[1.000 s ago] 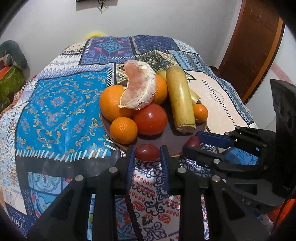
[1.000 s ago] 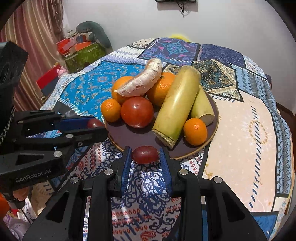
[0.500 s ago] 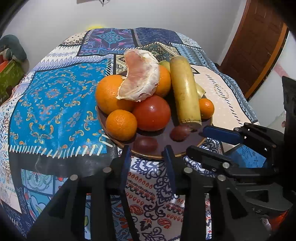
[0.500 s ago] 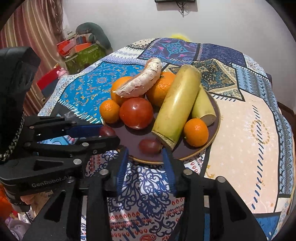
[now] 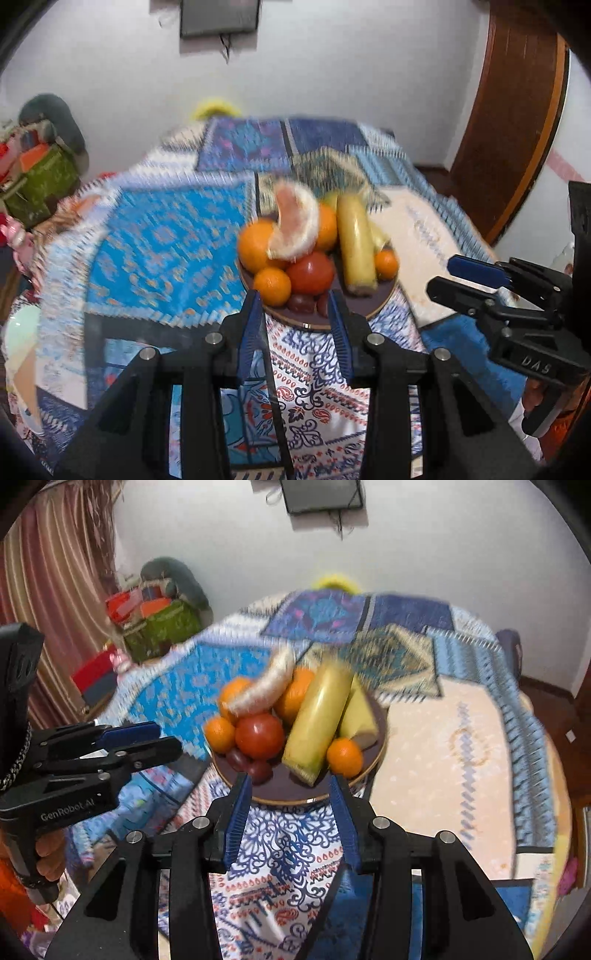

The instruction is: Organize fruits

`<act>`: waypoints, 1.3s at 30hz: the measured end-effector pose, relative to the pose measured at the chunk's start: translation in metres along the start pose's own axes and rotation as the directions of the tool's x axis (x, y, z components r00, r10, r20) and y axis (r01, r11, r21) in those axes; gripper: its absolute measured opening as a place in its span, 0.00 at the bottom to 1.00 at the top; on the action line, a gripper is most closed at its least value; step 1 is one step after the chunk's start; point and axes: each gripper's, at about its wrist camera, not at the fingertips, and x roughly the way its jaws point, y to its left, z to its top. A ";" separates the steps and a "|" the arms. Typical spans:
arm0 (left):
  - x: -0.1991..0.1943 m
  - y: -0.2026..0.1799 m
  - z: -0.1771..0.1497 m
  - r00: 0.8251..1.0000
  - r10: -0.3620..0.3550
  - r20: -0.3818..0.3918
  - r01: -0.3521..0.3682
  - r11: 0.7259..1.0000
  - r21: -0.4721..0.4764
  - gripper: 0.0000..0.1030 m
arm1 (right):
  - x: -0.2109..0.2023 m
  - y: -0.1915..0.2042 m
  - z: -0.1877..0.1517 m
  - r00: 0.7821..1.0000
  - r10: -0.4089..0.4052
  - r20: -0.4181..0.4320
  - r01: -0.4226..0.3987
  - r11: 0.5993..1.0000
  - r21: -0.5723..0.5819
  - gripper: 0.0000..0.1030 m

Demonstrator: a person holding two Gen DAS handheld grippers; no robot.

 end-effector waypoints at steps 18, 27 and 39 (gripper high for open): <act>-0.230 -0.043 0.008 0.876 0.008 0.483 -0.024 0.999 0.027 0.47 | -0.219 0.065 0.020 0.872 -0.013 0.488 0.038 0.998 -0.042 0.39; -0.269 -0.049 -0.002 0.829 0.028 0.558 -0.047 0.999 0.021 0.72 | -0.245 0.091 0.009 0.813 -0.070 0.578 0.111 0.993 -0.036 0.69; -0.274 -0.049 -0.013 0.816 0.055 0.576 -0.063 0.998 -0.005 0.96 | -0.254 0.094 -0.001 0.766 -0.159 0.623 0.190 0.982 0.016 1.00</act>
